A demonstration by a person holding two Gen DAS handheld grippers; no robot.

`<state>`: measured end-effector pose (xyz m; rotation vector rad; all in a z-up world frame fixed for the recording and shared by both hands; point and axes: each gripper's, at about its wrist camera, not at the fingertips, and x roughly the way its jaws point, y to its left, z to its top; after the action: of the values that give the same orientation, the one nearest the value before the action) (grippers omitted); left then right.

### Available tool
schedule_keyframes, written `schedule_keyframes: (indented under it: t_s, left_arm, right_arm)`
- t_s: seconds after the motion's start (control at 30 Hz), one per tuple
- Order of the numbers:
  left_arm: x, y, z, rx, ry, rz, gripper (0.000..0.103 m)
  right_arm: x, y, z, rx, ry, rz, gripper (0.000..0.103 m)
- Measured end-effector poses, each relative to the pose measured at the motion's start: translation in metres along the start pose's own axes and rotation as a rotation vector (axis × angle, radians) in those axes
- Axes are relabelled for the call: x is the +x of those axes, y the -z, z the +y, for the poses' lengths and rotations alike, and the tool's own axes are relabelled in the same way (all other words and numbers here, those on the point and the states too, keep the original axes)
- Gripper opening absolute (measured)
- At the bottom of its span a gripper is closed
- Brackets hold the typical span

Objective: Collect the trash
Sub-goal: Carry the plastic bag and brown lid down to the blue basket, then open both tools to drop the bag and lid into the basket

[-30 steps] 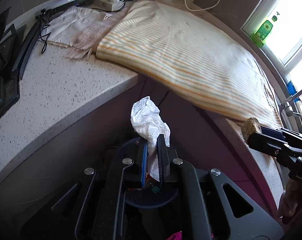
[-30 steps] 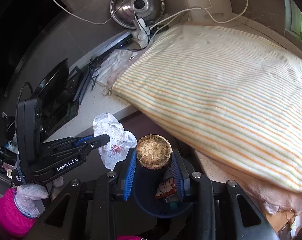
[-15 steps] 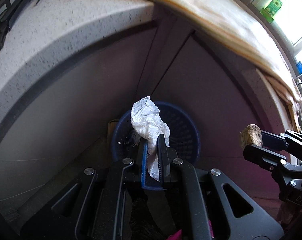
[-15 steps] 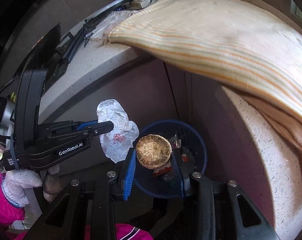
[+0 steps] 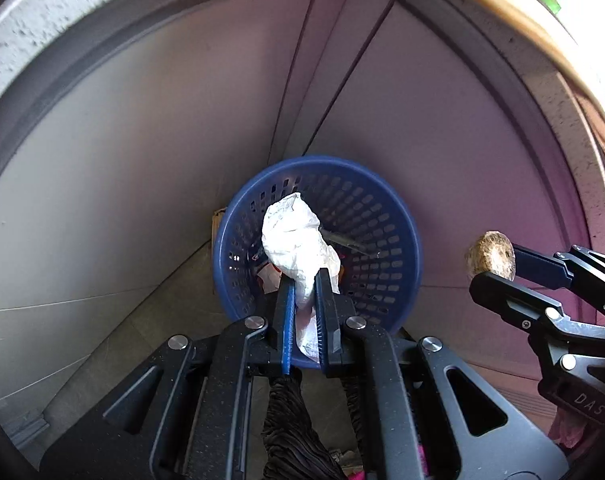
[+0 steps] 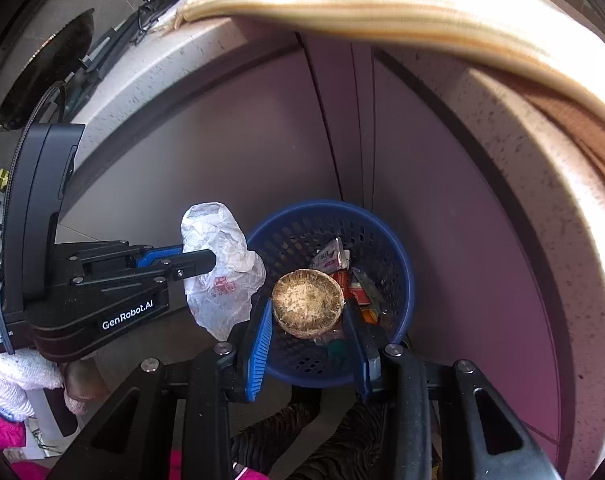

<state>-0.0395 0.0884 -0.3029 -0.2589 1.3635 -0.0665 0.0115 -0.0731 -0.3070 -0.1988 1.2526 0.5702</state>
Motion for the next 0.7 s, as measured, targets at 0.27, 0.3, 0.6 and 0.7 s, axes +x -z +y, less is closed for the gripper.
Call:
schedule_keyframes:
  t_s: [0.27,0.3,0.6,0.7]
  left_arm:
    - [0.022,0.003,0.000,-0.015,-0.016,0.025,0.007]
    - [0.024,0.004,0.001,-0.017,-0.020,0.028,0.007]
    - [0.034,0.002,0.003,-0.024,-0.031,0.038,0.007]
    - [0.035,0.001,0.003,-0.019,-0.036,0.042,0.013]
  right_arm:
    - [0.026,-0.003,-0.002,0.011,0.016,0.029,0.036]
    - [0.029,-0.003,-0.003,0.014,0.018,0.031,0.036]
    - [0.040,-0.006,-0.009,0.036,0.028,0.043,0.038]
    - [0.041,-0.007,-0.010,0.036,0.033,0.044,0.038]
